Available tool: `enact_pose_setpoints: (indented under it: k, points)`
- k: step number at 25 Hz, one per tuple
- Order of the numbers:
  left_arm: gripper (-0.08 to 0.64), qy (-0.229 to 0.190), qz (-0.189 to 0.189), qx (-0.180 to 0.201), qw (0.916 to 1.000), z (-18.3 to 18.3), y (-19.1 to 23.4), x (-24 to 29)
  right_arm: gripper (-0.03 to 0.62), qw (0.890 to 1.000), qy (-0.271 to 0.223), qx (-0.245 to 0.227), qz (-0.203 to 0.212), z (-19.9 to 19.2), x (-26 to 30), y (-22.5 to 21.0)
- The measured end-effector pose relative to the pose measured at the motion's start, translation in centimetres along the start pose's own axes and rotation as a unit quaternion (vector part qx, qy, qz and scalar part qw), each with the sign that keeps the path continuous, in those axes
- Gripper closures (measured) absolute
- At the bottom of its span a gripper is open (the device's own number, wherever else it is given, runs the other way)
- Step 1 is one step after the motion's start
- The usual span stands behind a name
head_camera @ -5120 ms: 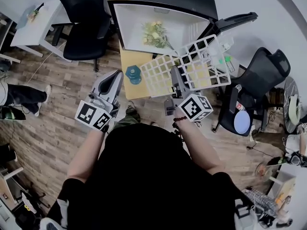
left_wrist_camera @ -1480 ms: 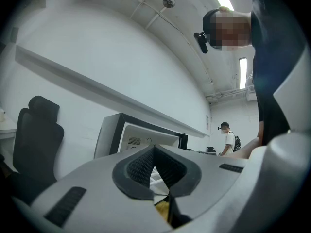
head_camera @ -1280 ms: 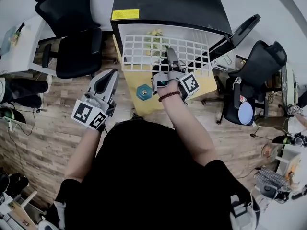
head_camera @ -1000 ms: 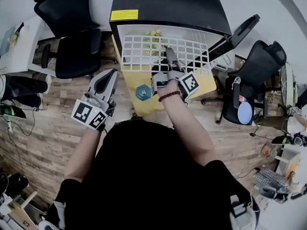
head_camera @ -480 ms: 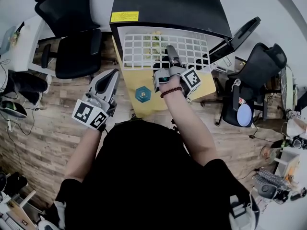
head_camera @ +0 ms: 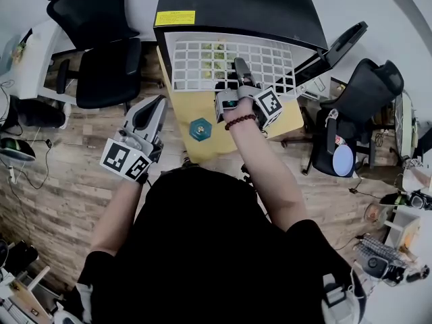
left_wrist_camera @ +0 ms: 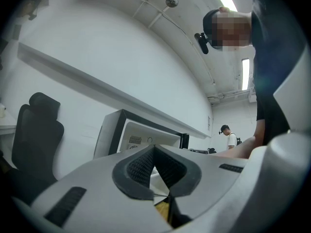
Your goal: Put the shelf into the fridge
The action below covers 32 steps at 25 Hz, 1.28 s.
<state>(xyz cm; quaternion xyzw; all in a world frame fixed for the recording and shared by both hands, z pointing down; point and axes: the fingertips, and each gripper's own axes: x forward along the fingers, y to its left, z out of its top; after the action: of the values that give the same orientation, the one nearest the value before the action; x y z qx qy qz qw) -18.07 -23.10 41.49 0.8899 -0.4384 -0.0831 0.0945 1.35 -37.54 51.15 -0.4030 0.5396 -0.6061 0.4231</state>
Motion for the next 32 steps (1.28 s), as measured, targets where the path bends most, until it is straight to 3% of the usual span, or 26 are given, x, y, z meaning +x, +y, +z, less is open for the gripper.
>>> enact_pose_setpoints:
  k: [25, 32]
  points:
    - [0.541, 0.005, 0.008, -0.006, 0.9999, -0.1, 1.2, 0.6, 0.502, 1.0, -0.006, 0.003, -0.012, 1.1, 4.2, 0.2]
    - [0.541, 0.005, 0.009, -0.008, 0.9999, -0.1, 1.5, 0.6, 0.502, 1.0, -0.001, 0.0, 0.001, 1.2, 5.8, 0.9]
